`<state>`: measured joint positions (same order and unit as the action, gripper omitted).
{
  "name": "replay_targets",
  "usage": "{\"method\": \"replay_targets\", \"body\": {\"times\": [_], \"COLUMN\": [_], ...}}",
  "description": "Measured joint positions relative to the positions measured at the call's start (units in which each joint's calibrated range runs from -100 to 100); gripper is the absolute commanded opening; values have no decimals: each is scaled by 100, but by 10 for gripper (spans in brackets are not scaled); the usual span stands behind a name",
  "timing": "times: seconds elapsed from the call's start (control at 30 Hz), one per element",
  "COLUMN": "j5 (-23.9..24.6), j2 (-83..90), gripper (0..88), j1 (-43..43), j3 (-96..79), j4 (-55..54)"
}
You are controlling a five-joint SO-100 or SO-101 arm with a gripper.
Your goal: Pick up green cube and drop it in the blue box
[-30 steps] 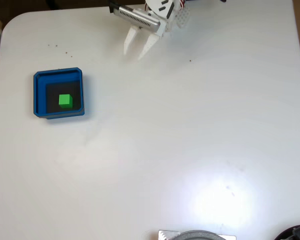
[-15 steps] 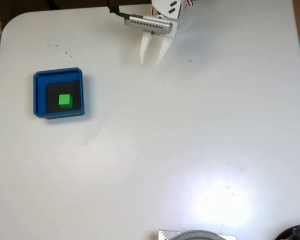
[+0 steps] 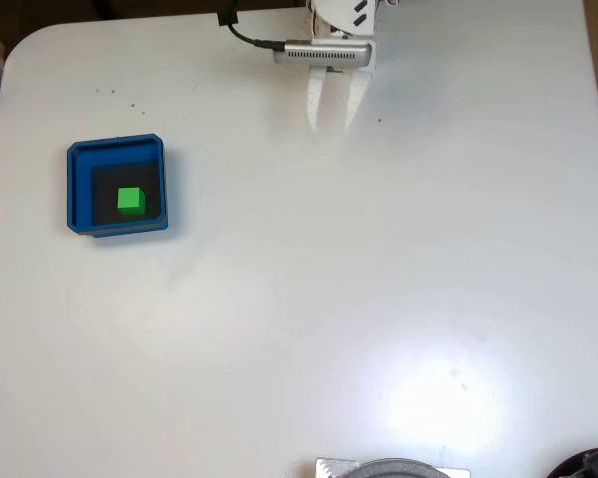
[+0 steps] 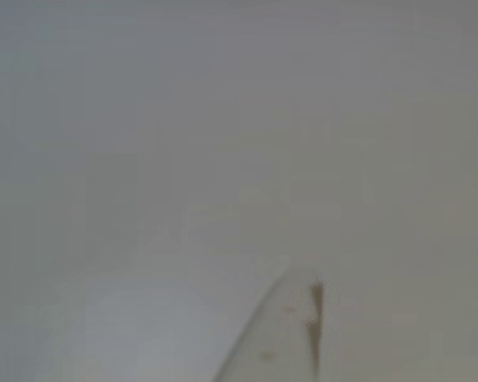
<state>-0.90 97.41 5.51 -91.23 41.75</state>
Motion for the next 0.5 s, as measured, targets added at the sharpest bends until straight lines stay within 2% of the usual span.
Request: {"method": "replay_targets", "body": {"times": [0.33, 0.5], "j5": [5, 5], "j2": [0, 0], "gripper": [176, 174], "j1": [-1052, -1273], "j3": [0, 0], "j4": [0, 0]}}
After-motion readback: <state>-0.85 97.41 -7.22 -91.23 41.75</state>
